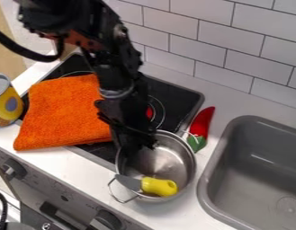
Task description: Moved the silver pot to the top of the right burner
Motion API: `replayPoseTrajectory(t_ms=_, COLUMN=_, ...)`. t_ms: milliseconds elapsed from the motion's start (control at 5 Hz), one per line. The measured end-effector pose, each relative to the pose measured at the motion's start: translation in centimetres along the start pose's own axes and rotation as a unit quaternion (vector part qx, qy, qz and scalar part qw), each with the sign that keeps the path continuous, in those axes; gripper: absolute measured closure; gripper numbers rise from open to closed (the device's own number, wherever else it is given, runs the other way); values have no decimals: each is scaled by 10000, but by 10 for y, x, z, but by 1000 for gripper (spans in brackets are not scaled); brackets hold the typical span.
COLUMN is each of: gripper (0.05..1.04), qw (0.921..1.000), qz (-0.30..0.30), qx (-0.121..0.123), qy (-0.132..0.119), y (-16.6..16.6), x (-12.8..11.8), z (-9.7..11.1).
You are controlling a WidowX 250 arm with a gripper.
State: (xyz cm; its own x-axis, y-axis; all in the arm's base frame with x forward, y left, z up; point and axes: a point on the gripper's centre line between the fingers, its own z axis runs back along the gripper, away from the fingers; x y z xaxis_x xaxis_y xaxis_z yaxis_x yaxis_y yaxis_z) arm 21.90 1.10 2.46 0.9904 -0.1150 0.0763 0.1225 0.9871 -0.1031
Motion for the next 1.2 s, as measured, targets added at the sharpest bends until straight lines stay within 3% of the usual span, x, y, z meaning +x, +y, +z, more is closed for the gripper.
replayPoseTrajectory(t_ms=200, gripper=1029, qw=9980, qz=413, qx=9, qy=-474, y=6, x=7, z=15)
replayPoseTrajectory(t_ms=400, gripper=1029, qw=9917, qz=1055, qx=-86, qy=-729, y=11, x=10, z=24)
replayPoseTrajectory(t_ms=600, gripper=1029, qw=9730, qz=2138, qx=-14, qy=-864, y=21, x=17, z=30)
replayPoseTrajectory(t_ms=800, gripper=1029, qw=9343, qz=3380, qx=42, qy=-1129, y=30, x=27, z=37)
replayPoseTrajectory(t_ms=1000, gripper=1029, qw=8824, qz=4555, qx=-34, qy=-1181, y=38, x=38, z=42)
replayPoseTrajectory(t_ms=1200, gripper=1029, qw=8153, qz=5702, qx=4, qy=-1012, y=50, x=57, z=37)
